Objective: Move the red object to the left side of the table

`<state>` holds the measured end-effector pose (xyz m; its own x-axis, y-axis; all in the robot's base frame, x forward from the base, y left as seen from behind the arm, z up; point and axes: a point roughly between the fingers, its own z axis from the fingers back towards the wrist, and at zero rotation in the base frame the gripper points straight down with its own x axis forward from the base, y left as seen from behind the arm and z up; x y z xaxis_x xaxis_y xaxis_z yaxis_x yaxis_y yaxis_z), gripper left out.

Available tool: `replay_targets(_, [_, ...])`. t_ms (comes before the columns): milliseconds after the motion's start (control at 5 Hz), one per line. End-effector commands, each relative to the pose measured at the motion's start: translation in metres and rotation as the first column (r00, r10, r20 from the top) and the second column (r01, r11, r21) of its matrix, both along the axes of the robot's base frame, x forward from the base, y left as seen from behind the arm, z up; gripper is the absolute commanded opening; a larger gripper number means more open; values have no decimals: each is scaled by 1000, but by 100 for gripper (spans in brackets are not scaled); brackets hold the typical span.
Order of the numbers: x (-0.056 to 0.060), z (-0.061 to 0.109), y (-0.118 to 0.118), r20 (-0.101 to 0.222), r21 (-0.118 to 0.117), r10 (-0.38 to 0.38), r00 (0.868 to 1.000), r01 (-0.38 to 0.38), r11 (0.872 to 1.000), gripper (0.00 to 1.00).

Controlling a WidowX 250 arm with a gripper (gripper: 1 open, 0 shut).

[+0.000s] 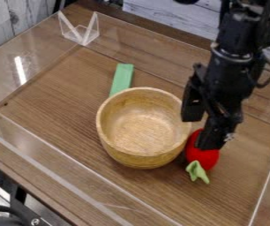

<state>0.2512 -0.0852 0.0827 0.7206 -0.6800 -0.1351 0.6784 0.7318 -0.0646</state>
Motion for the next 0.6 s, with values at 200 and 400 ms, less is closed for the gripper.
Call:
replay_targets(200, [5,0,-19,71,-32,-118,990,121,992,100])
replay_targets(400, [-3,-20,-29,65,-34,-211,975,214,976,100])
